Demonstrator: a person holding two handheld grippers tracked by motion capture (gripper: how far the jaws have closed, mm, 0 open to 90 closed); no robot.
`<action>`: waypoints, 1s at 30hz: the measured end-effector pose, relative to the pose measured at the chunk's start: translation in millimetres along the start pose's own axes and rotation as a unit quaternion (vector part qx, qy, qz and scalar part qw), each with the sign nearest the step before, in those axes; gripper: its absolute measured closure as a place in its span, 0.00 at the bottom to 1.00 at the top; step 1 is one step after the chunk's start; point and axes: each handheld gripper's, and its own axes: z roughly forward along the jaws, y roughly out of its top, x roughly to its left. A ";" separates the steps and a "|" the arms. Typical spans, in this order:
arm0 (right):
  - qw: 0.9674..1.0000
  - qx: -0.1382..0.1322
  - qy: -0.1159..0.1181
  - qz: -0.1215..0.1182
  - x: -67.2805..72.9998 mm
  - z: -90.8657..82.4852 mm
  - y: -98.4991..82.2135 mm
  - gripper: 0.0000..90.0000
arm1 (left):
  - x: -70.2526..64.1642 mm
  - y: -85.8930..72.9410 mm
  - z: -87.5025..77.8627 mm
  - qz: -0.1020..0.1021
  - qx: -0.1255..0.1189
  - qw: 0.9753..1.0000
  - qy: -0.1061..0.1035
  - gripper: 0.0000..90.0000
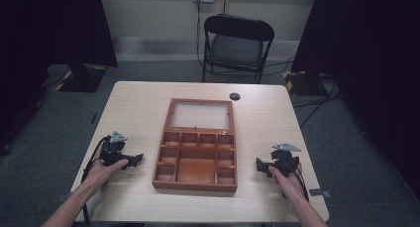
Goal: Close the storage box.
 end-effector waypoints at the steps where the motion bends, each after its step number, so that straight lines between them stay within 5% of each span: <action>1: 1.000 0.000 0.000 0.000 0.0 0.0 0.0 0.00 | 0.0 0.0 0.0 0.000 0.000 1.000 0.000 0.03; 6: 1.000 0.006 -0.002 0.003 -0.1 -1.1 0.5 0.00 | 5.9 2.8 -5.0 -0.020 -0.006 1.000 -0.001 0.20; 9: 1.000 0.012 -0.006 0.007 -0.8 -2.4 1.0 0.00 | 7.6 3.7 -7.8 -0.029 -0.011 1.000 0.000 0.18; 14: 1.000 0.008 -0.010 0.015 -2.9 -6.8 4.1 0.20 | 8.4 7.3 -15.0 -0.037 -0.030 0.999 0.000 0.18; 22: 0.999 -0.008 -0.005 0.045 -7.6 -14.6 12.8 0.16 | 1.7 16.1 -23.3 -0.030 -0.046 0.998 -0.008 0.19; 26: 0.999 -0.020 -0.001 0.033 -6.8 -16.0 21.8 0.17 | 0.1 21.6 -26.2 -0.027 -0.057 0.998 -0.001 0.19; 30: 0.999 -0.031 0.030 0.008 0.2 -15.3 29.3 0.17 | -4.8 25.5 -23.8 -0.028 -0.060 0.998 -0.018 0.19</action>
